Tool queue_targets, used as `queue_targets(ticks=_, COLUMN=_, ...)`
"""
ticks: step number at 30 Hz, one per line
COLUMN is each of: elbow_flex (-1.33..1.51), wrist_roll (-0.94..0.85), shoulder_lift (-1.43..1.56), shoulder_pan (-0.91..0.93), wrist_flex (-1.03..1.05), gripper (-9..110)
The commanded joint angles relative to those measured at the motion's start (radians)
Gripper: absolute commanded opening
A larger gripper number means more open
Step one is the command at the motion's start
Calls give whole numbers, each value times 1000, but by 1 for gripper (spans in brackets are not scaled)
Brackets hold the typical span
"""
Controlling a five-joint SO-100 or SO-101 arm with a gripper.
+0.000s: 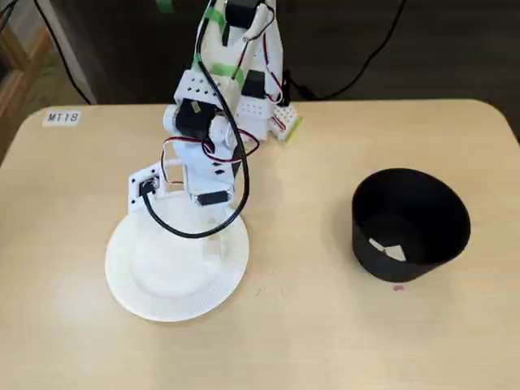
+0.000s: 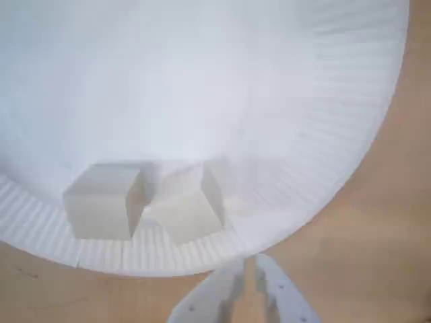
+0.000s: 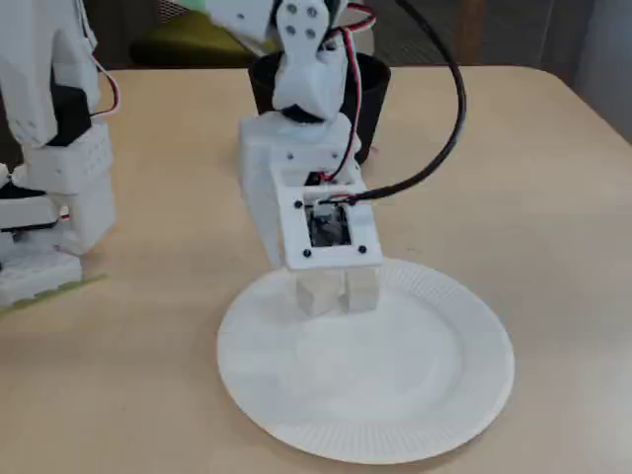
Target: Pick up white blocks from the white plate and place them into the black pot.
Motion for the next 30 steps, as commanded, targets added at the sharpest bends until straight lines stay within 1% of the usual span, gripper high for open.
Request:
queue_targets(ticks=1, elbow_flex=-41, wrist_roll=-15, shoulder_lift=9, shoulder_pan=6, wrist_flex=8, gripper=11)
queue_targets(ticks=4, elbow_flex=-40, wrist_roll=-29, shoulder_lift=9, shoulder_pan=17, wrist_flex=8, gripper=16)
queue_targets(ticks=17, elbow_flex=-37, wrist_roll=-34, shoulder_lift=-23, shoulder_pan=21, wrist_flex=-26, gripper=21)
queue_targets(ticks=30, elbow_flex=-52, wrist_roll=-35, shoulder_lift=-26, shoulder_pan=38, wrist_flex=-57, gripper=23)
